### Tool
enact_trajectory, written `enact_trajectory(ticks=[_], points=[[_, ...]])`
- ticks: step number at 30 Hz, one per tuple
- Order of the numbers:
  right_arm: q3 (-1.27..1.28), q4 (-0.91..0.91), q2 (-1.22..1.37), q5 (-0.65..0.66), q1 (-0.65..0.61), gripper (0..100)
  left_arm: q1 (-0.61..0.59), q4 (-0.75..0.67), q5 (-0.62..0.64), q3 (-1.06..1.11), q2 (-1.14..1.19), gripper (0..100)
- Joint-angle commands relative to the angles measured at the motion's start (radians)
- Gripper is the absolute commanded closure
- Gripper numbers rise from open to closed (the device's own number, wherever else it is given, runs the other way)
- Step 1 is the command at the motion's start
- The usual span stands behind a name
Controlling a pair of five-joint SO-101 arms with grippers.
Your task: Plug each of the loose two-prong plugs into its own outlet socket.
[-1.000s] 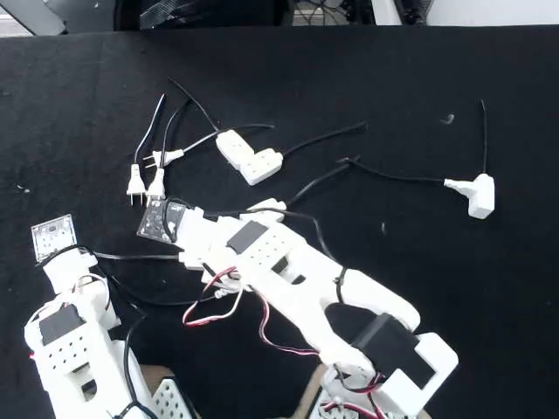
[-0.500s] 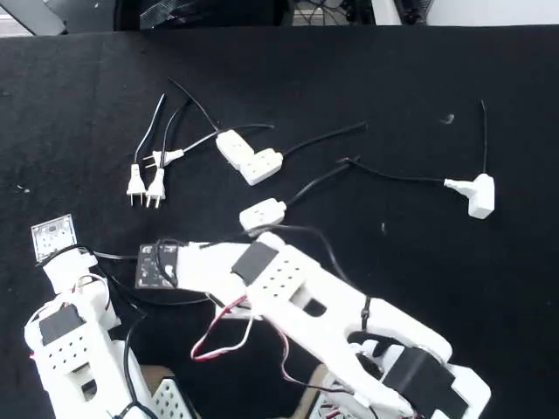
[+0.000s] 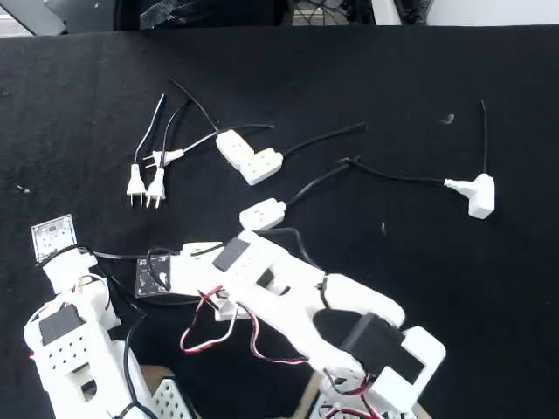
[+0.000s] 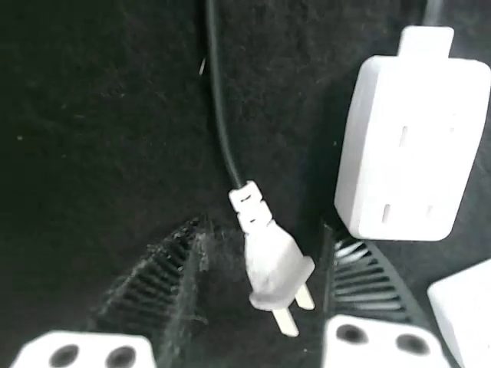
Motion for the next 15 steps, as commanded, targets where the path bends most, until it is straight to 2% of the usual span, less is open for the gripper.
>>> enact_trajectory(ticks=[1, 3, 4, 5, 9, 15], points=[[-0.050, -0.015, 0.002, 0.011, -0.009, 83.2, -0.008, -0.009, 0.002, -0.007, -0.005, 95], [-0.051, -0.011, -0.018, 0.000, -0.005, 97.4, -0.008, -0.009, 0.002, -0.007, -0.005, 95], [-0.044, -0.008, -0.038, -0.020, 0.003, 99.1, -0.008, -0.009, 0.002, -0.007, -0.005, 95], [-0.035, 0.011, -0.067, -0.052, 0.014, 96.9, -0.008, -0.009, 0.002, -0.007, -0.005, 95], [0.041, 0.077, -0.277, -0.118, 0.054, 98.8, -0.008, -0.009, 0.002, -0.007, -0.005, 95], [0.314, 0.089, -0.667, -0.255, 0.170, 98.8, -0.008, -0.011, 0.002, -0.007, -0.005, 95]])
